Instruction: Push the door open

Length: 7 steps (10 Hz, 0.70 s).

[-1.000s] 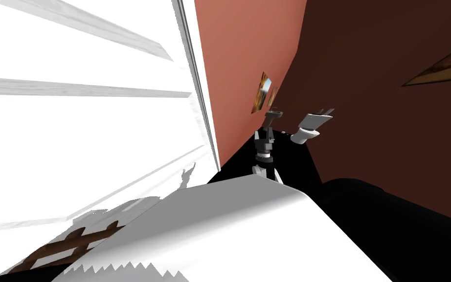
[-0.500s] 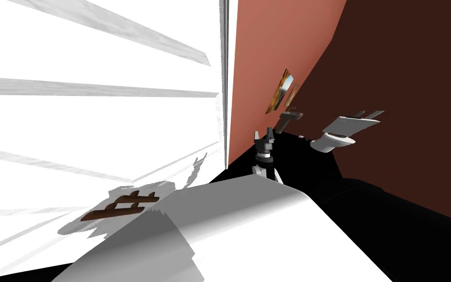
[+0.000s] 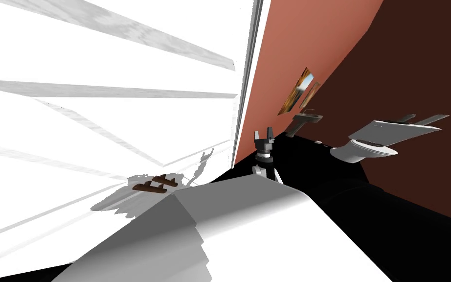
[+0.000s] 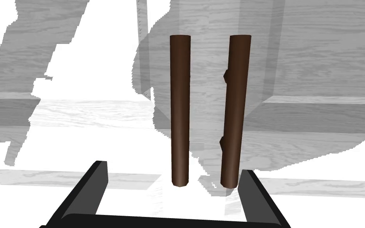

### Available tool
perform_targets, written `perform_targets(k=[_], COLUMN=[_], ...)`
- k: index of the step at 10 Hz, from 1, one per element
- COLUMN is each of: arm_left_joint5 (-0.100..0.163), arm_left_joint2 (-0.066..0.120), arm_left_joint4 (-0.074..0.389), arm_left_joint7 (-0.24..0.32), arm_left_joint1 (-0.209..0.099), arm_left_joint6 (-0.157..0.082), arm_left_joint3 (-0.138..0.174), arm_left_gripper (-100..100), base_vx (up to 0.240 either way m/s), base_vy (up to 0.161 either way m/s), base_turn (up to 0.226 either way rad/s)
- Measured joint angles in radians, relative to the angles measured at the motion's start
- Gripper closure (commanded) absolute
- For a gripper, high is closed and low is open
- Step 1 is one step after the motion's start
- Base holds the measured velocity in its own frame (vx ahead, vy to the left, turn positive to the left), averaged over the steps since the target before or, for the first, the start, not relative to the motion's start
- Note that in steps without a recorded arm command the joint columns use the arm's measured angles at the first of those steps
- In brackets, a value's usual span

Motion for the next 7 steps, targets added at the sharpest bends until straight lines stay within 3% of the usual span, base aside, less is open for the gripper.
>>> perform_targets(k=[3,5,7], arm_left_joint5=[0.031,0.043,0.043], arm_left_joint2=[-0.016,-0.018,-0.013], arm_left_joint4=[-0.003,-0.005,-0.006], arm_left_joint7=[0.024,0.037,0.037], arm_left_joint1=[-0.037,-0.051,-0.051], arm_left_joint6=[0.021,0.028,0.026], arm_left_joint3=[0.008,0.011,0.012], arm_left_gripper=[-100,-100,-100], base_vx=[0.013,-0.059,-0.202], base_vy=[0.185,0.054,0.041], base_turn=[0.101,0.002,0.005])
